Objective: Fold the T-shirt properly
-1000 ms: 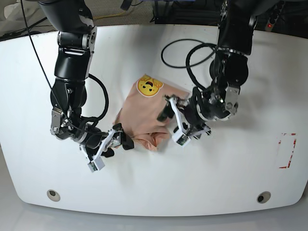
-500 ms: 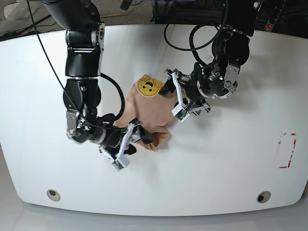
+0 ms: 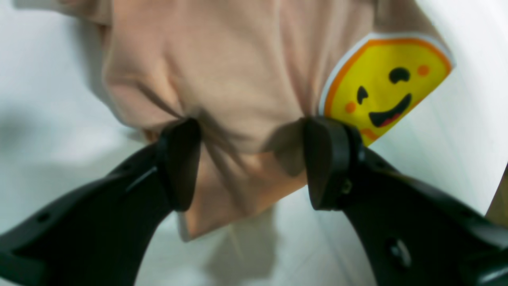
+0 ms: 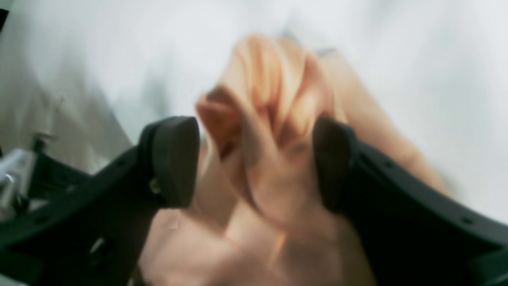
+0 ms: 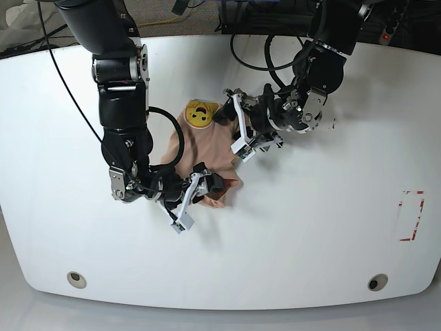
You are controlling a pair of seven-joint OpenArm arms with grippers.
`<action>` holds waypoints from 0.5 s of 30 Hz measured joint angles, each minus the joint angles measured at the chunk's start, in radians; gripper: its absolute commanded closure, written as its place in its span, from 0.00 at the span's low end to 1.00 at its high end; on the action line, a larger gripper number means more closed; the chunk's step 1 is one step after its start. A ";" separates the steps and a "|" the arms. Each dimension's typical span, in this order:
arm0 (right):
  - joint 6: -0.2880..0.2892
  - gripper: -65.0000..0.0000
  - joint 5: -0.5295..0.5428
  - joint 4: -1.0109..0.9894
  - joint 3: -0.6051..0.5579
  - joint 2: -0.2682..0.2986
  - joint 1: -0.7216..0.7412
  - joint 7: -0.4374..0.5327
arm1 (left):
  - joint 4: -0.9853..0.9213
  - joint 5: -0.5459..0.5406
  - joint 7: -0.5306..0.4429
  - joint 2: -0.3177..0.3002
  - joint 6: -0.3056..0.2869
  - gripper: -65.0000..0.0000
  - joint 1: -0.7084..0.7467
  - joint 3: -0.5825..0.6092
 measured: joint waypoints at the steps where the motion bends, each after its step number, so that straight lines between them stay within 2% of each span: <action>1: 0.000 0.36 0.001 0.000 0.000 0.002 0.001 0.022 | -0.001 -0.002 0.001 0.000 0.000 0.41 -0.001 0.003; 8: 0.000 0.36 0.004 0.000 -0.002 0.081 0.014 0.143 | 0.005 -0.002 -0.011 -0.007 0.001 0.41 0.013 0.013; 12: 0.000 0.36 0.000 -0.002 -0.002 0.123 0.012 0.177 | 0.007 -0.013 -0.022 -0.008 -0.001 0.41 0.025 0.013; 15: 0.000 0.36 0.014 0.000 -0.002 0.136 0.015 0.164 | 0.007 -0.013 -0.021 -0.007 -0.003 0.41 0.025 0.013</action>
